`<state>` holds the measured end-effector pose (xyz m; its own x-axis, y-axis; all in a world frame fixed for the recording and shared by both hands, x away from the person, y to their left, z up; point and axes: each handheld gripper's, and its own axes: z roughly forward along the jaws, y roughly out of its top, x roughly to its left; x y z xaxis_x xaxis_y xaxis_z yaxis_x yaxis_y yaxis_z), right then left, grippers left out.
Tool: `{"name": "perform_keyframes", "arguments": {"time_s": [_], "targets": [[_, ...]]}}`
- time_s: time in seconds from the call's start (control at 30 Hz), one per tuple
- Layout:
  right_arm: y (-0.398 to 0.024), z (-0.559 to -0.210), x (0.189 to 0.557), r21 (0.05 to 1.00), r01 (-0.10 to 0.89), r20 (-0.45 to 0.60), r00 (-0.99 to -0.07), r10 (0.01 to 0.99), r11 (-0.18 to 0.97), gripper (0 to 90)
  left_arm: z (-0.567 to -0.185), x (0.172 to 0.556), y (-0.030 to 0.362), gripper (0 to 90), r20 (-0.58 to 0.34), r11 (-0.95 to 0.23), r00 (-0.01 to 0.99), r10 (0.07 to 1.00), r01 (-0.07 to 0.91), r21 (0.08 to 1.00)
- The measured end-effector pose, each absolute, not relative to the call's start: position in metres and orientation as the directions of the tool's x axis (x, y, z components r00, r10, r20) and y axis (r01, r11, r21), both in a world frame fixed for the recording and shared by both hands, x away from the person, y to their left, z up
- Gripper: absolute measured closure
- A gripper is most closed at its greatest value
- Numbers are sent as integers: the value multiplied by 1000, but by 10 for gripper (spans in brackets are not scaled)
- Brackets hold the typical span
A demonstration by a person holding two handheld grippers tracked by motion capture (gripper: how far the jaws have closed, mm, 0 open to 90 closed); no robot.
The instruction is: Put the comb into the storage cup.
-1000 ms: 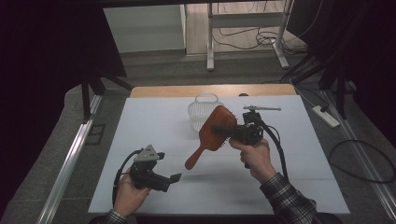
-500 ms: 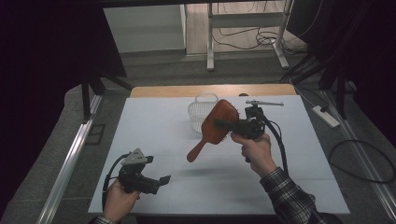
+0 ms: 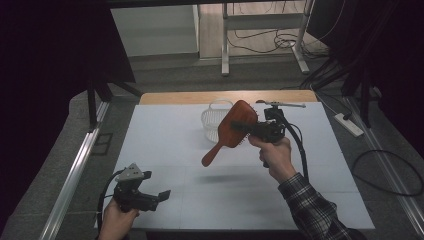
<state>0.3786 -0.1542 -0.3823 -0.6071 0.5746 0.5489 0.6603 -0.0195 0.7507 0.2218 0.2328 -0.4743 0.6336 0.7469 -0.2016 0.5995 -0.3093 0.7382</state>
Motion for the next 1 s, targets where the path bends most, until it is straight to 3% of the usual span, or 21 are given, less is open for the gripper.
{"name": "perform_keyframes", "arguments": {"time_s": [1.0], "targets": [[-152,-368,411,758,648,546,-570,614,-73,541,-476,195,255,7,-189,-286,590,785,615,735]]}}
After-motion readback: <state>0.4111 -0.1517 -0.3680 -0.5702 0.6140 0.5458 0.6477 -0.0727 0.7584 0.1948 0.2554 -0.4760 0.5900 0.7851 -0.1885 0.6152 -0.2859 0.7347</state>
